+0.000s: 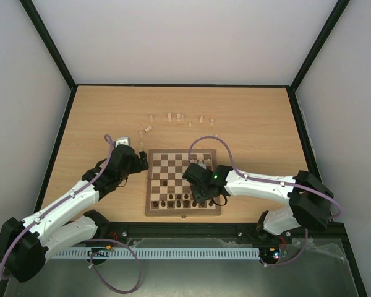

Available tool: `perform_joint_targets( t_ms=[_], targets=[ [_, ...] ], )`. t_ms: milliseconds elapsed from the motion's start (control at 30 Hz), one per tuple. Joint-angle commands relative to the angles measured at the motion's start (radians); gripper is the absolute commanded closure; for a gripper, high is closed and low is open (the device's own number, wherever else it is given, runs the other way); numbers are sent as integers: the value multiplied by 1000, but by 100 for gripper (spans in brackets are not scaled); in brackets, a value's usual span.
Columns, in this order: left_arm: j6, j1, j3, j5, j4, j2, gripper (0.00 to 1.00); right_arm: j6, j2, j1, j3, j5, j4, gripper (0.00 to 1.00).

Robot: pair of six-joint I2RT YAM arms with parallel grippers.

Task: Set up the chess pieces on the board
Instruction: Place the chess piece on the chessboard, then move the chess piece to the chessboard.

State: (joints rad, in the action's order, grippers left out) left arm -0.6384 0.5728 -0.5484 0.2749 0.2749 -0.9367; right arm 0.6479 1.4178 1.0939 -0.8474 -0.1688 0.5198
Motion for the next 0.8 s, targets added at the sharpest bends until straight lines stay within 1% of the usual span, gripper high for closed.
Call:
perform_joint_targets(
  t_ms=[0,133,200,533,633,767],
  targets=[
    [-8,-5,9,-11,1,9,1,16,17,8,21,-1,25,79],
    [-8,-5,7,-16,6,9,1,10,20,8,7,-8,33,71],
    [-9,-5,7,-12,9,10,1,8,17,8,-9,-14,43,65],
    [-23,-4,12,2,18,30,1,-10,23,8,-162,-40,92,58],
    [-30,-5,18,8,20,46,0,-53,66,9,-221,-17,75,57],
    [-44,-4,27,17,28,86,1,-81,162,11,-314,-6,67,57]
  ],
)
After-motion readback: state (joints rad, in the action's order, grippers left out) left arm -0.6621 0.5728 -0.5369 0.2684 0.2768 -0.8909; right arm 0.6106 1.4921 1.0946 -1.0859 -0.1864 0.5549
